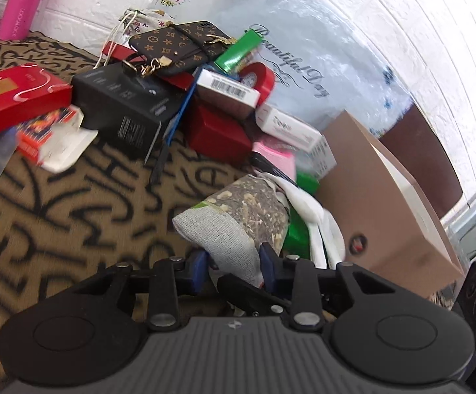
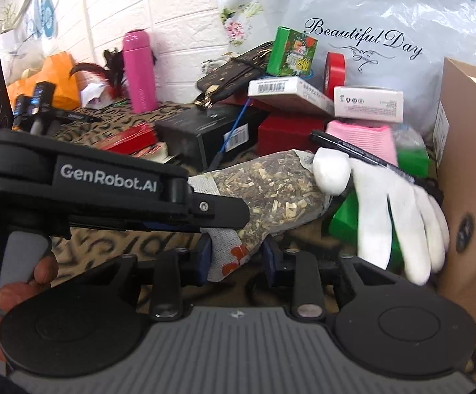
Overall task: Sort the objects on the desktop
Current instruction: 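Close the left gripper on the grey herb sachet beside the white glove, then lift the herb sachet and pull it clear of the pile with the left gripper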
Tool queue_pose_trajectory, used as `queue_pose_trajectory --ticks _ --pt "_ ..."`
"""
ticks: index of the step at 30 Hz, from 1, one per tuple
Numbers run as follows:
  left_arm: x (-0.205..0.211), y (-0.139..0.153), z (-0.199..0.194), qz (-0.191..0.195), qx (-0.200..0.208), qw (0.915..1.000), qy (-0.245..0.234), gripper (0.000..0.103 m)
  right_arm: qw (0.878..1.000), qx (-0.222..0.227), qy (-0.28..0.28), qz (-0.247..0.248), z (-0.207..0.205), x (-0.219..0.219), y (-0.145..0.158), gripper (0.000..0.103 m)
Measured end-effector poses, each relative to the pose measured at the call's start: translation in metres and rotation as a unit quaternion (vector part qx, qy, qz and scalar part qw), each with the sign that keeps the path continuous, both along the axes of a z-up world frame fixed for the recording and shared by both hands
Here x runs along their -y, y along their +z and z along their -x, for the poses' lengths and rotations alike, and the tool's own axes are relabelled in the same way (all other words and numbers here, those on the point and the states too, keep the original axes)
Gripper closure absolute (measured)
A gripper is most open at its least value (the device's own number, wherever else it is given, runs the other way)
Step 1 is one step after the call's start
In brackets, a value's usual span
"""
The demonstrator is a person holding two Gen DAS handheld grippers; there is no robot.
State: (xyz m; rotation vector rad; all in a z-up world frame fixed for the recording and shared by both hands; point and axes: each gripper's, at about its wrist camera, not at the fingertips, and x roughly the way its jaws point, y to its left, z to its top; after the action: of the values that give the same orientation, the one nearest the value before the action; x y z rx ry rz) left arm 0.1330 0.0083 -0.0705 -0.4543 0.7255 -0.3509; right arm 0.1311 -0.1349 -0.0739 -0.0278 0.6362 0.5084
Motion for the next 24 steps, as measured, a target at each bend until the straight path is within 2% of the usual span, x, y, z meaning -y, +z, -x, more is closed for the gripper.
queue_pose_trajectory --ticks 13,16,21,24 --pt "0.028 0.001 0.107 -0.025 -0.027 0.9989 -0.031 0.068 0.999 -0.025 0.045 0.014 0.109 0.030 0.000 0.074" --pt "0.038 0.002 0.125 -0.048 -0.027 0.9975 -0.045 0.071 0.998 -0.025 0.049 0.017 0.135 0.041 -0.001 0.076" --pt "0.053 0.002 0.145 -0.062 -0.027 0.9958 -0.062 0.071 0.999 -0.018 0.040 0.017 0.167 0.064 0.001 0.077" --pt "0.058 0.006 0.150 -0.080 -0.019 0.9949 -0.058 0.062 0.999 -0.016 0.022 0.017 0.176 0.072 0.001 0.077"
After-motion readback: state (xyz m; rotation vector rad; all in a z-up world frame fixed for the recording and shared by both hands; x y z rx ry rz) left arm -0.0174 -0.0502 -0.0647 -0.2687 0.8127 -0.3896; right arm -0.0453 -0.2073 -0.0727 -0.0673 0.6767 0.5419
